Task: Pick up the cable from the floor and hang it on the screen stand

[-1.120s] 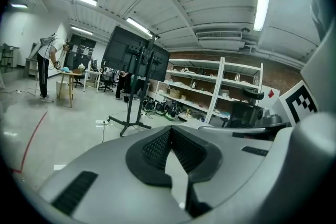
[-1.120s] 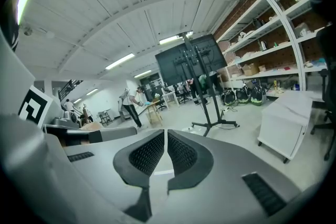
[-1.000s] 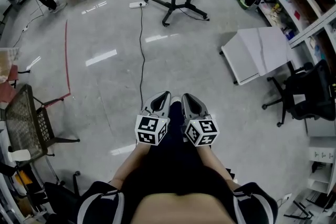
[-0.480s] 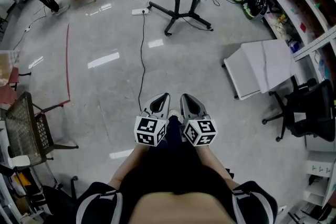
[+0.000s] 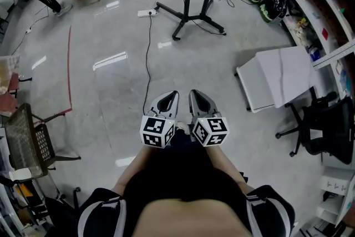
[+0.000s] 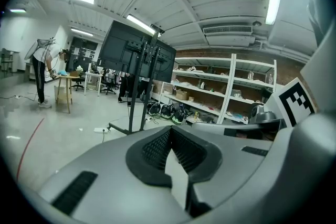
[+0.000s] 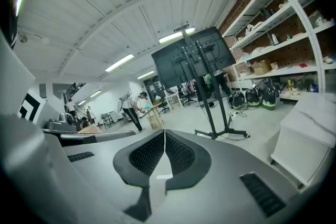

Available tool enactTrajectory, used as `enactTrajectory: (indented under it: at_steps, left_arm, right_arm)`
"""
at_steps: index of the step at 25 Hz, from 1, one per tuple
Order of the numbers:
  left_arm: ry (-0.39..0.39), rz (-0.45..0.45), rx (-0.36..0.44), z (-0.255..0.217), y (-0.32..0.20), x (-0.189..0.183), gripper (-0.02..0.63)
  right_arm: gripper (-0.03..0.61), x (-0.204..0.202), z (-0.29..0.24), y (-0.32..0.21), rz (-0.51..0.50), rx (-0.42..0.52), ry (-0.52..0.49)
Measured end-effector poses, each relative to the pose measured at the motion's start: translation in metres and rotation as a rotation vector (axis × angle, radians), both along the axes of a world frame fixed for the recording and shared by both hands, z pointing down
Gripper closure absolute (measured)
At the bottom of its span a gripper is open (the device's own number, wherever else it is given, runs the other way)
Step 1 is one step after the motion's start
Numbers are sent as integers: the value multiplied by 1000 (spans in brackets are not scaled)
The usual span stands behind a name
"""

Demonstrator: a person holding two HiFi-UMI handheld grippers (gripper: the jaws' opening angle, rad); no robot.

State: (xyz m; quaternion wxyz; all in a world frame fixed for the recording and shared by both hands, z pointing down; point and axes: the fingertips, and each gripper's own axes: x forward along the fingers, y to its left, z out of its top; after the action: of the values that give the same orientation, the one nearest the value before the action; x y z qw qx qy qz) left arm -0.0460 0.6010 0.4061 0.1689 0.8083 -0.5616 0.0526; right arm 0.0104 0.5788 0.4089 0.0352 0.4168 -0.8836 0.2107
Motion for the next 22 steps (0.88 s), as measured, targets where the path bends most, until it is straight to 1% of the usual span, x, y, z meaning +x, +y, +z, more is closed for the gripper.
enactTrajectory:
  at_steps: [3, 6, 10, 14, 18, 22]
  left_arm:
    - [-3, -1, -5, 3, -19, 6, 607]
    - [-5, -21, 2, 2, -37, 9, 607]
    - [-3, -35, -6, 3, -51, 11, 607]
    - [-6, -14, -16, 6, -63, 14, 607]
    - [4, 9, -24, 15, -76, 13, 607]
    - [16, 23, -39, 20, -86, 20, 607]
  right_arm:
    - [555, 6, 1, -21, -3, -2, -2]
    - [555, 14, 0, -41, -2, 2, -13]
    - [555, 19, 7, -54, -6, -15, -4]
    - [555, 20, 9, -63, 1, -23, -12]
    - [555, 22, 14, -74, 34, -16, -31]
    - [555, 34, 17, -80, 56, -13, -20]
